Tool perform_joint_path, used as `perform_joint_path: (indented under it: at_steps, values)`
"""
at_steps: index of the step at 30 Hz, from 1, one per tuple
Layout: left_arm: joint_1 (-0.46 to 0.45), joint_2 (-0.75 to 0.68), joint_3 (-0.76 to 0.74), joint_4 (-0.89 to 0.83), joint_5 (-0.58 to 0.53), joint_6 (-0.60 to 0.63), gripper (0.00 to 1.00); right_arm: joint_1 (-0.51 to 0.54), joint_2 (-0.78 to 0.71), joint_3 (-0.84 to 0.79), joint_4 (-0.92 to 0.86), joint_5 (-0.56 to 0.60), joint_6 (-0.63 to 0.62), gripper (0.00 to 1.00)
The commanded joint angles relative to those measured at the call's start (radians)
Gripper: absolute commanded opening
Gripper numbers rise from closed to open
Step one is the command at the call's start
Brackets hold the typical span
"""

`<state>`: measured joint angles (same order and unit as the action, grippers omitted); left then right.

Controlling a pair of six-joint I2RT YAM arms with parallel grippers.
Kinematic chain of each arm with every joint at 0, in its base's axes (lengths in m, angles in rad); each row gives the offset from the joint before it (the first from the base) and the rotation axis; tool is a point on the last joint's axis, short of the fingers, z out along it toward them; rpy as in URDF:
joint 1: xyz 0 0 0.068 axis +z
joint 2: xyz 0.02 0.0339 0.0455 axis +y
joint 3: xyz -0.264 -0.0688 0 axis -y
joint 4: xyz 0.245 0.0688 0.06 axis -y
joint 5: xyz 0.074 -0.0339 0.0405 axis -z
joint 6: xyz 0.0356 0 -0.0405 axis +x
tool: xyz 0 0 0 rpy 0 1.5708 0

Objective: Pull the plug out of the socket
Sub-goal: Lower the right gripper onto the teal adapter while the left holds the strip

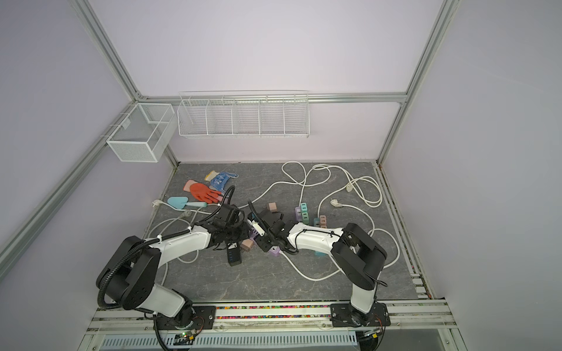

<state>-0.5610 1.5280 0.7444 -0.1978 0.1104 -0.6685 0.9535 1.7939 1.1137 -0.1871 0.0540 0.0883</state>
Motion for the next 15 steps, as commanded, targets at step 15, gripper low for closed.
perform_joint_path:
  at_steps: [15]
  values:
    - [0.006, 0.002, -0.08, 0.004, 0.0, -0.019, 0.4, 0.007, 0.044, 0.04, -0.073, -0.008, -0.036, 0.4]
